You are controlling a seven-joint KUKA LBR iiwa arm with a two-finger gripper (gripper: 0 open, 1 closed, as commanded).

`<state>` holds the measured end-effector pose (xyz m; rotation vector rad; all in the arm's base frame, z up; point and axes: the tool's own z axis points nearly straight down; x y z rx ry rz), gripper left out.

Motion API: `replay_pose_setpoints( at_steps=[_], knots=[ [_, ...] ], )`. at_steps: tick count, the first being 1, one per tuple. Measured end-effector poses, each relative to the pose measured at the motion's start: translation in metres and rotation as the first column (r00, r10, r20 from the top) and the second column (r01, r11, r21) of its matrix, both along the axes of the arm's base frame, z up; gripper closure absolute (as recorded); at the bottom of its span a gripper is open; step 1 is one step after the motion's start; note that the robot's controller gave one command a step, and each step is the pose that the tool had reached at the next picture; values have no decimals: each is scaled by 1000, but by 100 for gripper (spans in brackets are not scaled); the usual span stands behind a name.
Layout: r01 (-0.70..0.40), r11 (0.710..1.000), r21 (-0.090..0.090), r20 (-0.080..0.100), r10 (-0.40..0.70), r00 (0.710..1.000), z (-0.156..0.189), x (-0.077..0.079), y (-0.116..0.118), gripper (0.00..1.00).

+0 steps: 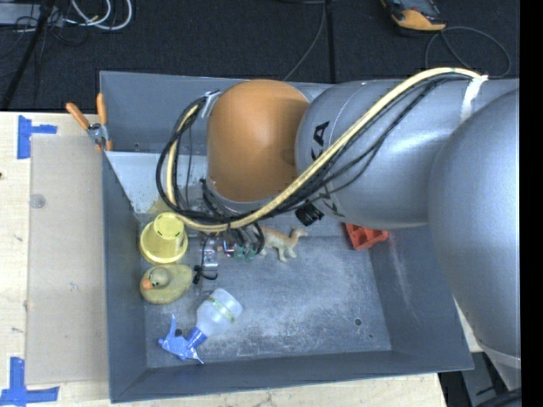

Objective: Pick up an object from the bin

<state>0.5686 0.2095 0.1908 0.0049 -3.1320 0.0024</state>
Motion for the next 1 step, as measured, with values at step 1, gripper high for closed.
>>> replay_pose_setpoints(
  at_steps=[1],
  knots=[
    [4, 1000, 1, 7, -4, 1000, 5, 2, -1, 0]
  ],
)
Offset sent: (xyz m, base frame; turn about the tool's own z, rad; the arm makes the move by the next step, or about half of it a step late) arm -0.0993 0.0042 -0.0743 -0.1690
